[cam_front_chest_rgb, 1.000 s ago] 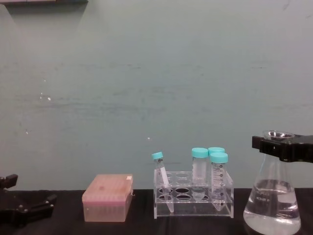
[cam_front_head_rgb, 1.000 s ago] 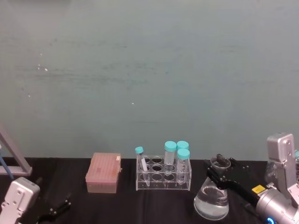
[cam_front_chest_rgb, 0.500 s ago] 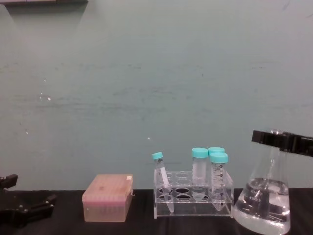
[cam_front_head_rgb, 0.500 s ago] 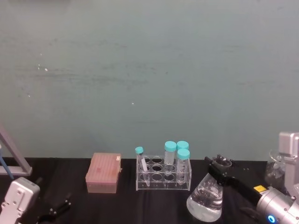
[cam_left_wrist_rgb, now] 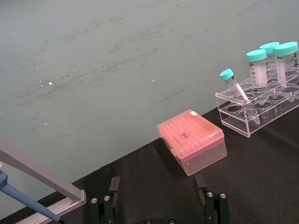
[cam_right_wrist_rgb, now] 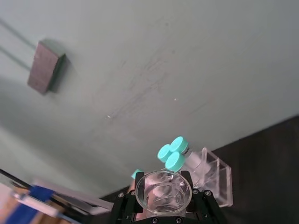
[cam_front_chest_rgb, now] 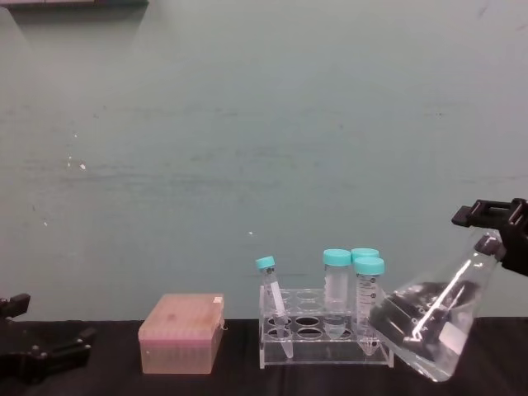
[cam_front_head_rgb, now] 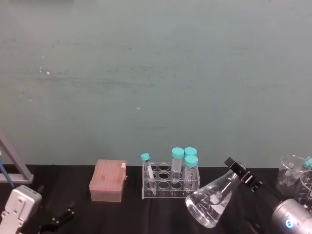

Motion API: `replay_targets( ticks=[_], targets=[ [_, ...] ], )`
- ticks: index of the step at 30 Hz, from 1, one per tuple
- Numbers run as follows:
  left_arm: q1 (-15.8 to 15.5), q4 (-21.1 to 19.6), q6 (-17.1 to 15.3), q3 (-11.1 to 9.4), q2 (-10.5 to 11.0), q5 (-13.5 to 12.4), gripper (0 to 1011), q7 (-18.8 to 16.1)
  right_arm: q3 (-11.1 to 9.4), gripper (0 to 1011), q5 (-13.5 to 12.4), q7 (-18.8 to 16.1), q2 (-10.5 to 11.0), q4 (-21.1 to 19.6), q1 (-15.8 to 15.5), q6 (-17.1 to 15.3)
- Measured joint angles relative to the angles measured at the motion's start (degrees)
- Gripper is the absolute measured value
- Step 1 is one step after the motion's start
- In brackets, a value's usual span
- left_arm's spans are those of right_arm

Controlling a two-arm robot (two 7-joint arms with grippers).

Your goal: Pick up the beaker with the right gripper, shake it three times, and then put it down.

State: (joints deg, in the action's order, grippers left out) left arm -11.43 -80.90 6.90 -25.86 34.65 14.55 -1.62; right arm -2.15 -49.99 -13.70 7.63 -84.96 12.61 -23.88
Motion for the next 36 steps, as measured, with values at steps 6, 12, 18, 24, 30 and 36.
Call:
replay_targets(
  ticks=[6,12,18,24,30,36],
  targets=[
    [0.0,0.0,0.0,0.0,0.0,0.0,1000,0.0,-2.39,478,-6.95,1.87,-2.38,-0.34,-0.46,-4.18],
    [0.0,0.0,0.0,0.0,0.0,0.0,1000,0.0,-2.59,478,-8.97,2.42,-2.64,-0.29,-0.45,-4.94],
    [0.0,0.0,0.0,0.0,0.0,0.0,1000,0.0,1.0,478,-2.78,0.15,0.5,-0.02,-0.09,1.81],
    [0.0,0.0,0.0,0.0,0.0,0.0,1000,0.0,7.99,478,9.93,-4.15,7.59,0.16,1.04,11.5],
    [0.0,0.0,0.0,0.0,0.0,0.0,1000,0.0,13.85,478,20.84,-6.51,14.13,-0.47,2.06,18.64],
    [0.0,0.0,0.0,0.0,0.0,0.0,1000,0.0,17.76,478,32.37,-6.95,18.59,-0.47,3.13,25.46]
  ],
)
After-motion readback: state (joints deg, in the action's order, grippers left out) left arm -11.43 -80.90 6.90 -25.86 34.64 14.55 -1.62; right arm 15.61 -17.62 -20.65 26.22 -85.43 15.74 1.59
